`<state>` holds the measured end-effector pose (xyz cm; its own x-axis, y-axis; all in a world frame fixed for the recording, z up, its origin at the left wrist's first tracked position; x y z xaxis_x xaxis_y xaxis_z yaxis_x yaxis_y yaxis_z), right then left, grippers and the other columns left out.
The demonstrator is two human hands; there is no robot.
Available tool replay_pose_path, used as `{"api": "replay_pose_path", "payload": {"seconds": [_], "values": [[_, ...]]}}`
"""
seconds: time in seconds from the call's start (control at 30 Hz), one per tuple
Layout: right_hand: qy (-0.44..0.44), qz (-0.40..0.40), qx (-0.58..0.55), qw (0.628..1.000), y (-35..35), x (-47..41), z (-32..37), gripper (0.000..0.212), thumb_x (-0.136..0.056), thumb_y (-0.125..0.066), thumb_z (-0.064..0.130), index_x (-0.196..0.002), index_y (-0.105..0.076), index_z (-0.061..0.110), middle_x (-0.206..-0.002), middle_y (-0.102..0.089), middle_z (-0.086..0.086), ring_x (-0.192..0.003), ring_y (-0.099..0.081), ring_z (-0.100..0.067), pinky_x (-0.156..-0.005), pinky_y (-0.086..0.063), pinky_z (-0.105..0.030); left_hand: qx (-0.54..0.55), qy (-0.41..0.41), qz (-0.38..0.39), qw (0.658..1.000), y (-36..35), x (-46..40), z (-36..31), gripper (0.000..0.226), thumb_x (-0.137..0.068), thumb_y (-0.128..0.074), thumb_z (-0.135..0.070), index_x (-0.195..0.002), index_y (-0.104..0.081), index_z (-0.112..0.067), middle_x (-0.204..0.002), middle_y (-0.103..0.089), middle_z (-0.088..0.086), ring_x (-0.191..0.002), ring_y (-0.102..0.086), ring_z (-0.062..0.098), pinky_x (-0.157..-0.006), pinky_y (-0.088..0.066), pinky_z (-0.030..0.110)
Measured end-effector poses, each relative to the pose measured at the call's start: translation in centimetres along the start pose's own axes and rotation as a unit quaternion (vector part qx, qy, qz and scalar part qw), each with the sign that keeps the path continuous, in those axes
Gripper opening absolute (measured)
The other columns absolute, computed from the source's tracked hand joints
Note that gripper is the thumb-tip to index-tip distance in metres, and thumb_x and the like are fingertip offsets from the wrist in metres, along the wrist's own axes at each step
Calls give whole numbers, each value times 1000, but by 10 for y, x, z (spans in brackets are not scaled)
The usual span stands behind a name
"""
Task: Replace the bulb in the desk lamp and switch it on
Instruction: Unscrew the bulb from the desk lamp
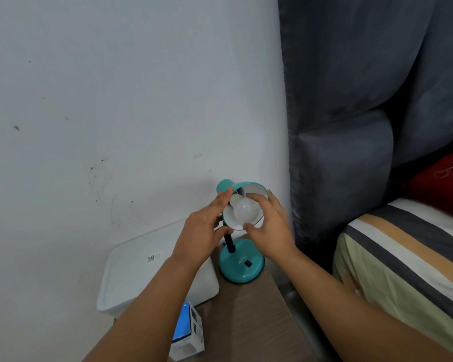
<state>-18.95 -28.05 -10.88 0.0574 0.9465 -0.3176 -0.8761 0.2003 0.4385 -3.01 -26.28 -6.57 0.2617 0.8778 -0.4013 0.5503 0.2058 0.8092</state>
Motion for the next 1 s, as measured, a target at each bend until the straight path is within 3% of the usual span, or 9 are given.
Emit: {"api": "replay_pose_path", "payload": {"seconds": [0.13,0.3,0.4,0.5,0.57,0.67,0.77,0.93,1.0], "values": [[-22,16,-16,1000,-5,4,-4,83,-76,-75,44,-146,-32,37,-164,-20,-1,-149,-22,-23,-117,-30,-49,9,-2,-1,1000,1,0,-2,99,-83,-80,-17,-147,-19,-61,-148,-52,-7,-106,-68,11,-95,-54,24],[-105,27,-38,993,-8,4,-18,73,-75,-64,70,-135,-54,30,-160,-30,-8,-148,-25,-24,-114,-34,-47,7,-1,-6,1000,3,0,-5,101,-83,-79,-16,-142,-16,-69,-144,-56,-8,-105,-69,10,-95,-52,20],[-62,11,-42,997,-6,2,-13,68,-73,-75,56,-134,-51,36,-157,-34,-6,-146,-28,-26,-114,-34,-51,2,-7,-5,1000,4,0,-6,104,-82,-81,-17,-139,-14,-72,-144,-56,-9,-107,-69,10,-94,-50,14],[-23,0,-22,999,-1,0,-6,71,-73,-82,39,-135,-47,39,-160,-30,-2,-147,-25,-25,-116,-32,-50,1,-4,-3,1000,4,1,-5,105,-82,-81,-17,-139,-13,-72,-144,-56,-8,-108,-68,11,-96,-52,19],[-17,-5,-29,999,-1,2,-5,76,-71,-83,41,-136,-45,37,-159,-30,0,-147,-26,-22,-116,-32,-46,-1,-5,-6,1000,4,2,-6,104,-82,-81,-17,-141,-14,-70,-143,-57,-7,-108,-68,11,-97,-53,24],[-72,5,-42,997,-5,5,-15,84,-71,-75,60,-143,-42,32,-162,-24,-1,-150,-20,-20,-118,-29,-47,4,-1,-6,1000,5,2,-7,101,-82,-80,-15,-143,-17,-65,-143,-57,-8,-108,-69,11,-97,-53,25],[-109,17,-34,993,-8,5,-21,76,-72,-67,70,-137,-52,32,-164,-21,-6,-151,-17,-26,-116,-30,-52,3,4,-4,1000,5,1,-7,97,-83,-80,-16,-144,-20,-60,-142,-58,-8,-109,-69,13,-98,-53,27],[-24,-12,-13,1000,0,0,-9,71,-73,-82,44,-136,-50,38,-161,-25,3,-148,-23,-26,-115,-32,-53,-3,2,-3,1000,5,2,-7,102,-81,-82,-15,-143,-17,-65,-142,-58,-8,-109,-69,13,-98,-53,25],[-18,-15,-12,1000,2,1,-7,74,-71,-83,44,-136,-48,40,-160,-25,4,-148,-23,-26,-115,-32,-53,-4,3,-4,1000,5,2,-7,103,-81,-82,-16,-142,-16,-66,-142,-58,-8,-109,-69,14,-98,-53,26]]}}
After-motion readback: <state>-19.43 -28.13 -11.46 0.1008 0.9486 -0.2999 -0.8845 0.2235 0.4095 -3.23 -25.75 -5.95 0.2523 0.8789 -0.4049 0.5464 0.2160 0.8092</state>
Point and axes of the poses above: each hand's wrist, its own x-axis away from the middle knuckle, its own y-axis out of the back of the hand, z = x × y, the point moved 9 cm from there along -x, towards the middle knuckle
